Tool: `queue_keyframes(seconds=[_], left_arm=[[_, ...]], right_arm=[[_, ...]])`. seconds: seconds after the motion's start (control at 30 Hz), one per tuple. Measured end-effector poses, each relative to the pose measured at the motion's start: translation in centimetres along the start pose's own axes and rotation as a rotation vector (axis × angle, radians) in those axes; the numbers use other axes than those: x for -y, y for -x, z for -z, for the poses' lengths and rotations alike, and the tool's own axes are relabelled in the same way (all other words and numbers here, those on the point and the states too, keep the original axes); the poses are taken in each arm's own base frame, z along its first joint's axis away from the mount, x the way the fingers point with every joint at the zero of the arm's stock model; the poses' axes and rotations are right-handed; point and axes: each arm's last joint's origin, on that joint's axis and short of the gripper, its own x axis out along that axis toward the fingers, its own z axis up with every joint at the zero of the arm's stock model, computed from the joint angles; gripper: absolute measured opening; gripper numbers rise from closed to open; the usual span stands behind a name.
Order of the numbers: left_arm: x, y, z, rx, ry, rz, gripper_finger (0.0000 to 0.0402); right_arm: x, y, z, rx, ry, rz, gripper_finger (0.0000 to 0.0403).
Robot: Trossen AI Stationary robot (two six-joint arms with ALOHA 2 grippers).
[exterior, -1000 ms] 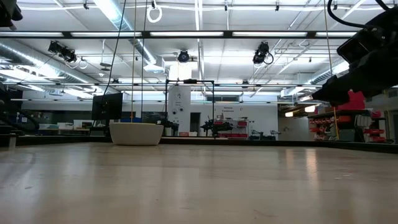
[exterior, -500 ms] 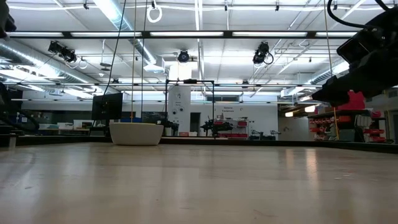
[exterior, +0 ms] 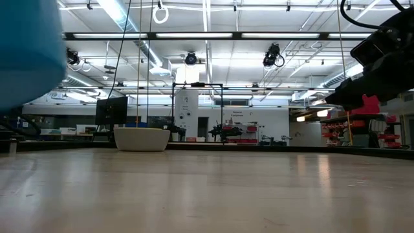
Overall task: Nest bowls inside each other
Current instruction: Stack the light blue bowl in the yellow bowl
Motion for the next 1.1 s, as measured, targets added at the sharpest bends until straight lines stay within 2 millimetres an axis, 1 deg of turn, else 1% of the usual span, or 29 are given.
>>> queue_keyframes(seconds=[0.07,0.17,0.27,0.37,0.47,0.5,0.53,0.6,0.73,0.8,0.87,0.97,1.1], left_arm=[[-1.3,0.2,-0.4,0.029,-0.035,-0.034,0.0005],[-3.9,0.7,-0.1,0.084,-0.048,-0.050,0.0005],[-7.0,1.0,0.8,0.131,-0.016,0.037,0.0005],[-10.0,1.7,2.0,0.214,0.007,0.142,0.0005],[-12.3,2.8,3.6,0.306,-0.002,0.223,0.0005],[-12.6,3.1,3.9,0.319,-0.026,0.228,0.0005],[-12.5,3.2,3.7,0.328,-0.052,0.246,0.0005],[-12.6,3.3,3.9,0.306,-0.106,0.246,0.0005],[-12.8,3.4,4.0,0.292,-0.135,0.214,0.0005],[-12.9,3.7,3.7,0.320,-0.139,0.212,0.0005],[-13.1,3.9,3.8,0.306,-0.158,0.169,0.0005],[-13.2,4.9,3.1,0.371,-0.172,0.179,0.0005],[-13.8,6.5,2.9,0.391,-0.194,0.200,0.0005]], right_arm=[[0.0,0.0,0.0,0.000,0.005,0.000,0.0231],[0.0,0.0,0.0,0.000,0.023,0.000,0.0226],[0.0,0.0,0.0,0.000,0.034,0.000,0.0221],[0.0,0.0,0.0,-0.001,0.048,0.000,0.0215],[0.0,0.0,0.0,-0.001,0.052,0.000,0.0210],[0.0,0.0,0.0,-0.001,0.052,0.000,0.0208],[0.0,0.0,0.0,-0.002,0.052,0.000,0.0206],[0.0,0.0,0.0,-0.005,0.055,0.001,0.0202],[0.0,0.0,0.1,-0.008,0.061,0.008,0.0196],[0.0,0.0,0.1,-0.008,0.062,0.008,0.0194],[0.0,0.0,0.1,-0.008,0.062,0.008,0.0192],[0.0,0.0,0.1,-0.006,0.060,0.008,0.0193],[0.0,0.0,0.1,-0.006,0.051,0.008,0.0198]])
